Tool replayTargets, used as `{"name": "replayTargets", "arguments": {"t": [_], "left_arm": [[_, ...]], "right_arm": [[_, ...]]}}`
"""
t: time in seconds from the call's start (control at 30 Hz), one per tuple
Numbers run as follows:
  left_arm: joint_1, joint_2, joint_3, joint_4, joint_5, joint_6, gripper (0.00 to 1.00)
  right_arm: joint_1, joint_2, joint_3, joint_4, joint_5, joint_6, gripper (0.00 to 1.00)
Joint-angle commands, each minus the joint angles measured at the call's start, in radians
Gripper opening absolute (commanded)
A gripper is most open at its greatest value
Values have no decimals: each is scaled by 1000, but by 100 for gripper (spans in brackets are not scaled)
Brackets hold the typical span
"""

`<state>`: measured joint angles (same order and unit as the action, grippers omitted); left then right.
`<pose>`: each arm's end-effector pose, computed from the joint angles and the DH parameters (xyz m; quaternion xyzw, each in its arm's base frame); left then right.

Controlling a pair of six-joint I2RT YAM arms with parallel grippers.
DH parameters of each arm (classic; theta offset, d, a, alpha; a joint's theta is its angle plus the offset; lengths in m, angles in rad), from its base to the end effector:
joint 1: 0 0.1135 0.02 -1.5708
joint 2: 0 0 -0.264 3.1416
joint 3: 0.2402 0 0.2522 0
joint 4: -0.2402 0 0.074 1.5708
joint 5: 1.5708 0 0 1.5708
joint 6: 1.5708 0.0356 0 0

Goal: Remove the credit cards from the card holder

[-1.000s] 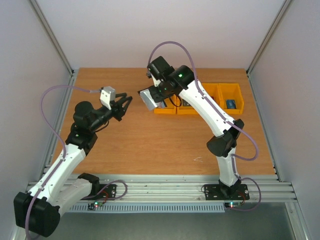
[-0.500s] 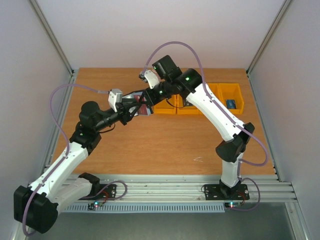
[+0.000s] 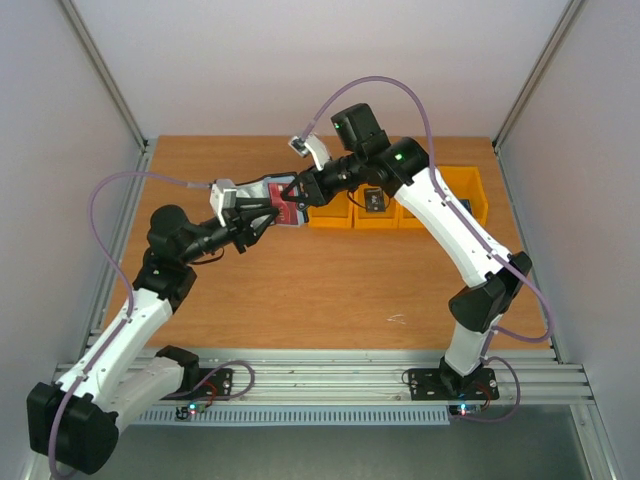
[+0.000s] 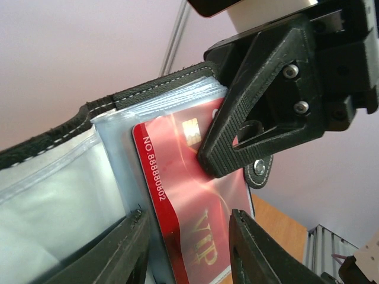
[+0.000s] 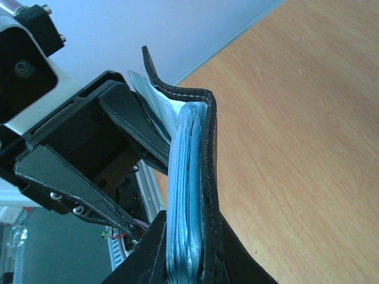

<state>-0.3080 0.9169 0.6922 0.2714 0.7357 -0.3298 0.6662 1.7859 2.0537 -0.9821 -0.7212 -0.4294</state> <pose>0.1947 -0.0870 0.3316 0.2531 0.6470 -0.4474 0.5632 0.2786 0.2489 0.4281 -0.5684 0.6503 0.3646 0.3479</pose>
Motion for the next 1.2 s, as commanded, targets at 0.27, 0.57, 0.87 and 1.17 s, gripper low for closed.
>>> {"name": "replayTargets", "arguments": {"t": [0.27, 0.57, 0.87, 1.17], "left_arm": [[1, 23, 37, 317, 181, -165, 44], [93, 62, 115, 392, 284, -426, 49], [103, 62, 160, 252, 327, -434, 41], [142, 51, 192, 140, 365, -456, 43]], "right_arm": [[26, -85, -118, 325, -252, 40, 1], [-12, -100, -134, 429, -245, 78, 1], [-34, -40, -23, 415, -261, 74, 1], [-34, -13, 120, 321, -302, 44, 1]]}}
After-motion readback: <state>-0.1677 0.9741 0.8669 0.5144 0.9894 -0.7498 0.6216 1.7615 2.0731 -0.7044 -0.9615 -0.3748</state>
